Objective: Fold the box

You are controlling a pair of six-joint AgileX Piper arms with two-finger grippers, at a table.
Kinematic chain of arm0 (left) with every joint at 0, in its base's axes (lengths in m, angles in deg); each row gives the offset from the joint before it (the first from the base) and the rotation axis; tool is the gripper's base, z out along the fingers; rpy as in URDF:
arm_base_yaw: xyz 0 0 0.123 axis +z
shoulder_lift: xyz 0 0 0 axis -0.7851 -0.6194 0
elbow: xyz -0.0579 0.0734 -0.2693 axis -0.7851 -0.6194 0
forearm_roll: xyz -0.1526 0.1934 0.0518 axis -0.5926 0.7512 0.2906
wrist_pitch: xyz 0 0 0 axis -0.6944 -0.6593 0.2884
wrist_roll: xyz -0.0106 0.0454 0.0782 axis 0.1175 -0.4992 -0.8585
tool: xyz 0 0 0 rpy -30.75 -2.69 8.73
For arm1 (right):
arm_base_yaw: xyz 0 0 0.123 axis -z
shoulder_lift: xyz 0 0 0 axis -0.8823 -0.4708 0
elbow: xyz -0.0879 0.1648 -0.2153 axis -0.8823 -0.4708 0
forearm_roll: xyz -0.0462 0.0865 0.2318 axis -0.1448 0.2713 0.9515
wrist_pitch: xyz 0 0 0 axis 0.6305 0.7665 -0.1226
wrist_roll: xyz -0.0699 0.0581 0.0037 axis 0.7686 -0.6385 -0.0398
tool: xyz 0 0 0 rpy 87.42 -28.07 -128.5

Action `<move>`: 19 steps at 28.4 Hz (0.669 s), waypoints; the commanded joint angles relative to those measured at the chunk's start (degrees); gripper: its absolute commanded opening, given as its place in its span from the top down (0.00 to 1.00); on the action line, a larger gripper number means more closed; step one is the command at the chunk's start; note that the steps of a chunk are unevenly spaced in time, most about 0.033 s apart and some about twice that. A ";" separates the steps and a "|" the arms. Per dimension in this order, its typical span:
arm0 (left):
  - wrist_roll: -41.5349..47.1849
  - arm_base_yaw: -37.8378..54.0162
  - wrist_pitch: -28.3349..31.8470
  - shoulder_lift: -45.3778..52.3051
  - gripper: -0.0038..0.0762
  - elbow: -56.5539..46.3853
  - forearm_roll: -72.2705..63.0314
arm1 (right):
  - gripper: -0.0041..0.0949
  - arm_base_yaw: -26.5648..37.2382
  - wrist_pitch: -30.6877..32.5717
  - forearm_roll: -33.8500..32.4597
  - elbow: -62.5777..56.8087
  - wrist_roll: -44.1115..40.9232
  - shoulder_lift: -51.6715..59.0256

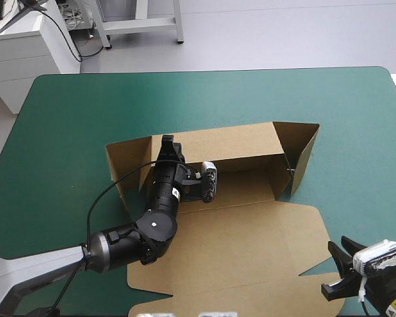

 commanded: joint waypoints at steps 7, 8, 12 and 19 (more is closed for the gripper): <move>1.60 -0.99 3.96 1.31 0.96 0.69 1.22 | 0.20 0.48 -4.28 -10.94 5.47 -16.18 -9.65; 1.60 -0.99 3.96 1.31 0.96 0.69 1.22 | 0.22 0.48 -4.16 -11.99 6.84 -17.72 -11.75; 1.60 -0.99 3.96 1.31 0.96 0.69 1.22 | 0.23 0.48 -4.37 -16.41 14.30 -21.65 -20.97; 1.60 -0.99 3.82 1.31 0.96 0.69 1.22 | 0.23 0.48 0.49 -18.57 34.02 -21.69 -43.76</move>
